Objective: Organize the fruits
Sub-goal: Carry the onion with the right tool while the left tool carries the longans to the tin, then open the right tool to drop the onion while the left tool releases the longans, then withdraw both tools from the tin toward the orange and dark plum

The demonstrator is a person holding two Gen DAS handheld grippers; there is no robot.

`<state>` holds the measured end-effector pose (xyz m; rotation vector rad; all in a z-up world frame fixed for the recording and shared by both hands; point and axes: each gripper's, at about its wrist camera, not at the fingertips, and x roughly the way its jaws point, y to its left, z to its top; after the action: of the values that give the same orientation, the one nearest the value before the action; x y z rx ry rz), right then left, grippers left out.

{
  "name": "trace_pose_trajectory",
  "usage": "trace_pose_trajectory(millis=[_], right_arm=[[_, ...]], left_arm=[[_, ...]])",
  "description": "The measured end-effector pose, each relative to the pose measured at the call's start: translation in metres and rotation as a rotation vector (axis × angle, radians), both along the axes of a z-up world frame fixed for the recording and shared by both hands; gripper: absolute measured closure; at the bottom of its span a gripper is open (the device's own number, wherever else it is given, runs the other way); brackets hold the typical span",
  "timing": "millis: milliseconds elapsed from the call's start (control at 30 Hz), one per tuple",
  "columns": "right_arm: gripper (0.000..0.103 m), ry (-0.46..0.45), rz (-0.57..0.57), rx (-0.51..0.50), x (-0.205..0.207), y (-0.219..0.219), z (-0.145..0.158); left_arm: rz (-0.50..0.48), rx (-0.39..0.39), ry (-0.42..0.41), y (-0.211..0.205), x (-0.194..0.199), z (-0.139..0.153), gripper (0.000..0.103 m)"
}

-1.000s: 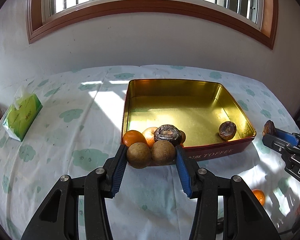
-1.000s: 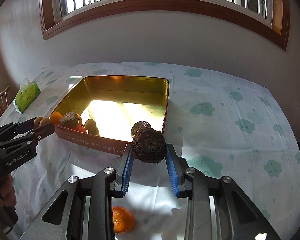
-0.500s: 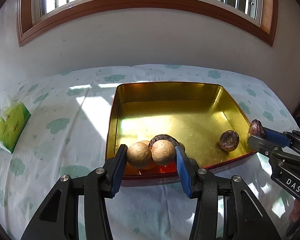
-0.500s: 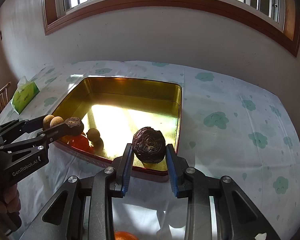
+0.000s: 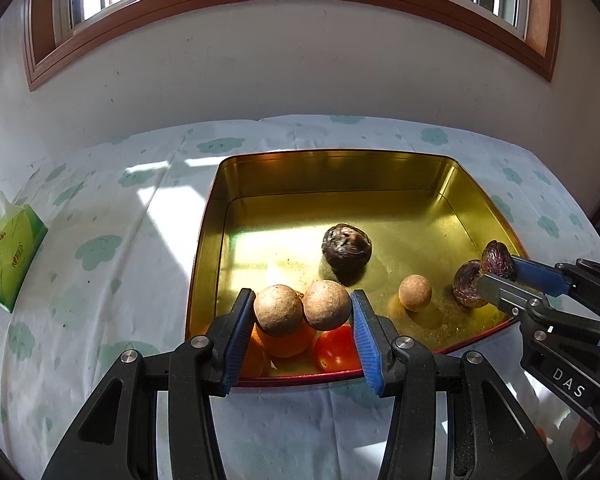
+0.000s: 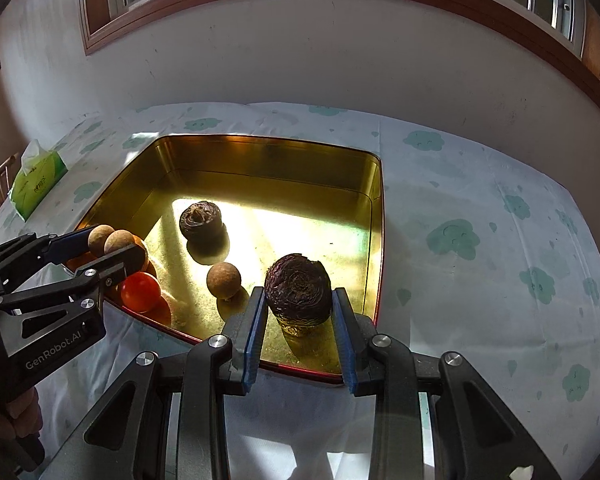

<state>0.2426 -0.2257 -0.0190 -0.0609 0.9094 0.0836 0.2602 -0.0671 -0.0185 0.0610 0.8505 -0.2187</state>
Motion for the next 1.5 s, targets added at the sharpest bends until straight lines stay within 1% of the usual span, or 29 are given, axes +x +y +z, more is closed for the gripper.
trace_pose_trajectory(millis=[333,467,733,800,933,1000,1100,1300,1367,1433,1500], right_arm=[[0.072,0.007,-0.005,0.007,0.004,0.002,-0.004],[0.072,0.005,-0.009,0.013,0.005,0.002,-0.004],[0.072,0.001,-0.011,0.014,0.005,0.002,-0.005],[0.069,0.001,-0.013,0.013,0.005,0.002,-0.005],[0.068,0.003,-0.011,0.021,0.006,0.002,-0.004],[0.067,0.004,-0.011,0.026,0.005,0.001,-0.004],[0.067,0.006,-0.011,0.031,0.004,0.0,-0.003],[0.064,0.001,-0.005,0.03,-0.002,0.001,0.001],[0.063,0.0,-0.005,0.032,-0.004,0.001,0.002],[0.059,-0.004,-0.008,0.029,-0.006,0.0,0.003],[0.059,-0.009,-0.004,0.028,-0.009,0.0,0.006]], left_arm=[[-0.002,0.042,-0.022,-0.006,0.001,-0.002,0.054],[0.01,0.02,-0.006,-0.003,0.002,-0.004,0.054],[0.01,0.025,-0.008,-0.004,0.001,-0.004,0.053],[0.012,0.024,-0.003,-0.004,0.001,-0.004,0.053],[0.011,0.029,-0.002,-0.004,0.001,-0.004,0.051],[0.007,0.025,0.003,-0.005,0.002,-0.004,0.048],[0.008,0.032,0.003,-0.006,0.001,-0.004,0.046],[0.002,0.029,0.001,-0.008,-0.003,-0.001,0.038],[0.001,0.03,-0.001,-0.008,-0.006,0.0,0.038],[-0.001,0.031,0.0,-0.009,-0.008,0.002,0.038],[-0.005,0.033,-0.003,-0.01,-0.011,0.004,0.038]])
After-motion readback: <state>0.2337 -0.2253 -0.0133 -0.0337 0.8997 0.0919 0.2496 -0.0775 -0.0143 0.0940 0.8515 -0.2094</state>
